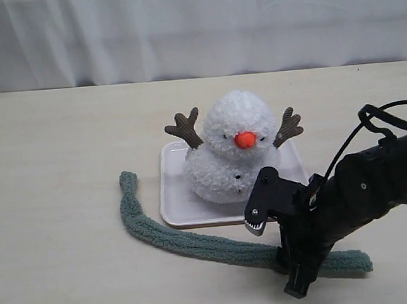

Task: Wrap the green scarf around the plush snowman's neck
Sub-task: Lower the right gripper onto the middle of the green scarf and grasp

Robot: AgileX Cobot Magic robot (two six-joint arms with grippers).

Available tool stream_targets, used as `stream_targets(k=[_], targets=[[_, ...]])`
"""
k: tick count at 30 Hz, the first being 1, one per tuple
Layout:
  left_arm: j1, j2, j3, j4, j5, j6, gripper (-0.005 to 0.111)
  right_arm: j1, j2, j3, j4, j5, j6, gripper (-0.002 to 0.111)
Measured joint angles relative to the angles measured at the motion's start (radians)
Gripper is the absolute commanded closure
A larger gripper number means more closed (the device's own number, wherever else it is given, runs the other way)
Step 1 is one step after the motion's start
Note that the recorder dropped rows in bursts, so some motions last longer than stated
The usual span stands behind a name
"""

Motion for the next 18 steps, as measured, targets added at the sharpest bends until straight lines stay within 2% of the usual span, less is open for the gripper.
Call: stream_targets(k=[3,6,10,18], targets=[[0.000,0.000,0.000,0.000,0.000,0.000,0.107,0.000,0.016,0.000,-0.007,-0.030,0.000,0.051],[0.000,0.000,0.000,0.000,0.000,0.000,0.107,0.000,0.024,-0.002,-0.007,-0.039,0.000,0.071],[0.000,0.000,0.000,0.000,0.000,0.000,0.107,0.000,0.028,-0.002,-0.007,-0.039,0.000,0.102],[0.000,0.000,0.000,0.000,0.000,0.000,0.107,0.012,0.012,-0.002,-0.007,-0.008,-0.070,0.104]])
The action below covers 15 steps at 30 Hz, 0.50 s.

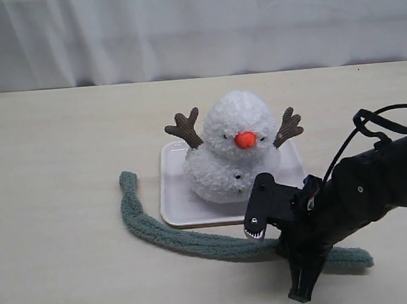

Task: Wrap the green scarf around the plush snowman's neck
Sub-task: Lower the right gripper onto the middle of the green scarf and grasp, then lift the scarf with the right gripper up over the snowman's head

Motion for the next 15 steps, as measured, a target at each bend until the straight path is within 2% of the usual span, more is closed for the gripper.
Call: stream_targets(k=[8,15], targets=[[0.000,0.000,0.000,0.000,0.000,0.000,0.107,0.158,-0.215,-0.009,0.000,0.014,-0.137,0.104],[0.000,0.000,0.000,0.000,0.000,0.000,0.107,0.238,-0.439,-0.103,0.000,-0.063,-0.116,0.104]])
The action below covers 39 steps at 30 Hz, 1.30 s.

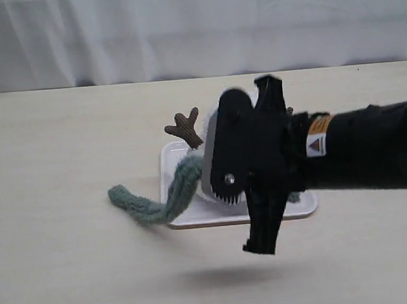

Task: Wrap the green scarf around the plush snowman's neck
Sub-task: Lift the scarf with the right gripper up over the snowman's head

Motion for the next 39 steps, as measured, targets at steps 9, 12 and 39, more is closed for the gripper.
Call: stream_targets(k=[9,12,39], targets=[[0.000,0.000,0.000,0.000,0.000,0.000,0.107,0.053,-0.140,-0.095,0.000,-0.155,0.031,0.104],[0.000,0.000,0.000,0.000,0.000,0.000,0.107,0.053,-0.156,-0.099,0.000,-0.215,0.038,0.104],[0.000,0.000,0.000,0.000,0.000,0.000,0.107,-0.220,0.116,-0.100,0.047,-0.456,0.051,0.104]])
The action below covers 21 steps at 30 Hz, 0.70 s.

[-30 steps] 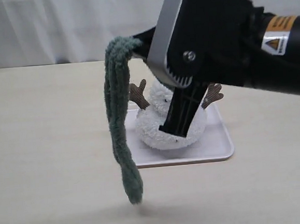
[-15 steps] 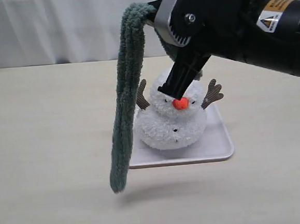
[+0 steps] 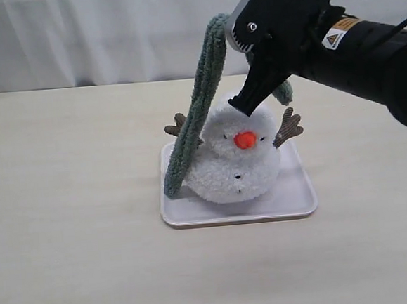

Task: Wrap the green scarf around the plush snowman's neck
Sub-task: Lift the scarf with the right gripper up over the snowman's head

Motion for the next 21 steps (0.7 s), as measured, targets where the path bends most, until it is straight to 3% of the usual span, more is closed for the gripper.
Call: stream_targets(k=[9,13,18,21], targets=[[0.000,0.000,0.000,0.000,0.000,0.000,0.107,-0.010,0.033,0.000,0.029,-0.060,0.023,0.104],[0.000,0.000,0.000,0.000,0.000,0.000,0.107,-0.010,-0.031,-0.012,0.157,-0.027,0.139,0.104],[0.000,0.000,0.000,0.000,0.000,0.000,0.107,-0.010,-0.080,-0.201,0.319,0.301,0.180,0.104],[0.000,0.000,0.000,0.000,0.000,0.000,0.107,-0.056,-0.037,-0.279,0.335,0.477,0.323,0.104]])
